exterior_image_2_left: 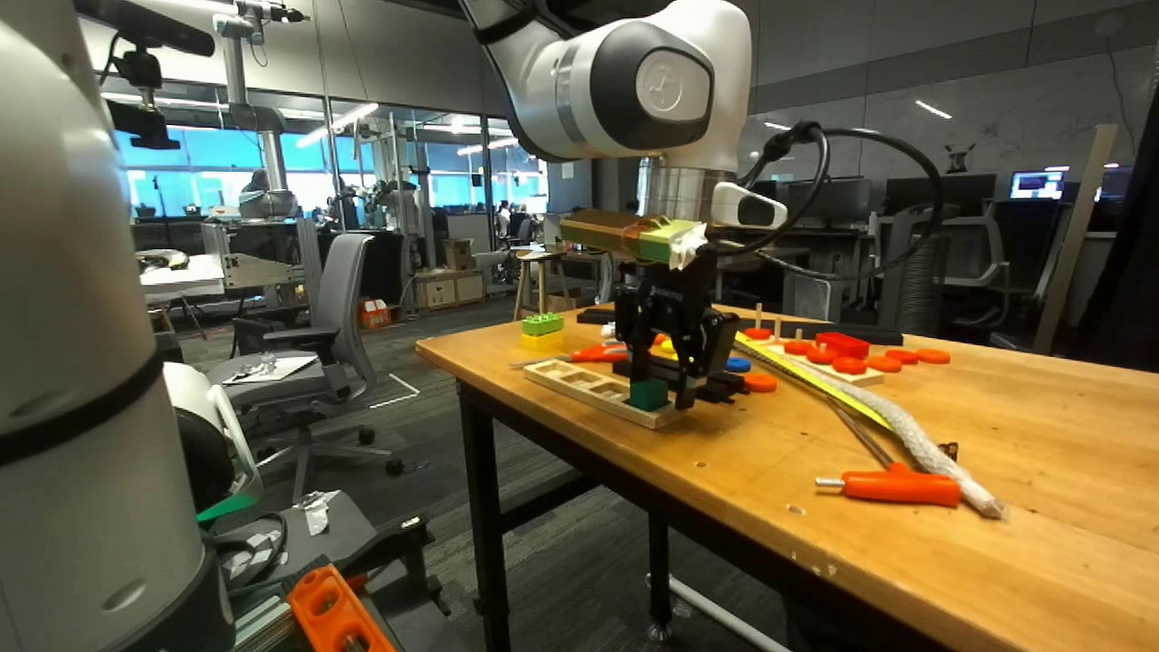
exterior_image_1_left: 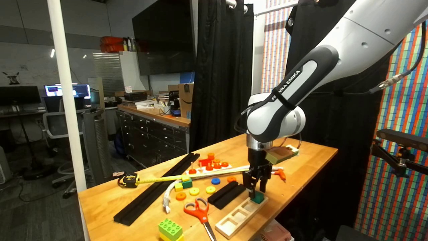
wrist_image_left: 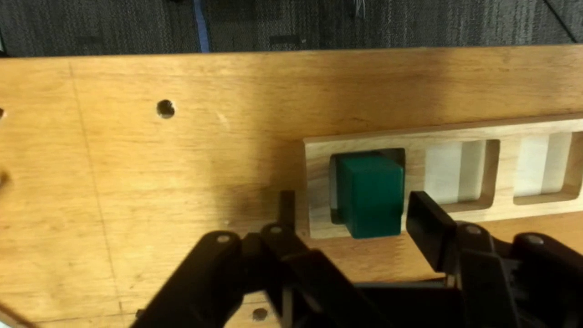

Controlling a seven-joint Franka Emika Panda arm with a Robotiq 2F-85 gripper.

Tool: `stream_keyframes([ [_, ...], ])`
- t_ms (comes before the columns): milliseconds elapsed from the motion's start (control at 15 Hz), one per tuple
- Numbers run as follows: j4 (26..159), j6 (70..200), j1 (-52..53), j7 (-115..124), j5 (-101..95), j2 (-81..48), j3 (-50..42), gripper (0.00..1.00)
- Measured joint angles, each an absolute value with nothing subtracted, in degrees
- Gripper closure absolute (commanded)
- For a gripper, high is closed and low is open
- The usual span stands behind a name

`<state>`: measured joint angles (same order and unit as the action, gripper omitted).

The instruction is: Put the green block on the yellow block which is on the green block

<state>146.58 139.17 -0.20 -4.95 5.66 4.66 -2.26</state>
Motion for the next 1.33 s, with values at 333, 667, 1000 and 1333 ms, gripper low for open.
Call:
stream_keyframes([
  [333,146.6,140.0,-0.2,-4.9,5.4,4.6,-2.3,0.89],
  [667,145.9,140.1,-0.2,-3.9,3.4,4.9,-1.9,0.88],
  [1000,144.1,140.0,-0.2,-0.6,-0.3,6.1,0.0,0.88],
  [1333,141.1,139.9,0.1,2.6,-3.6,7.3,2.6,0.88],
])
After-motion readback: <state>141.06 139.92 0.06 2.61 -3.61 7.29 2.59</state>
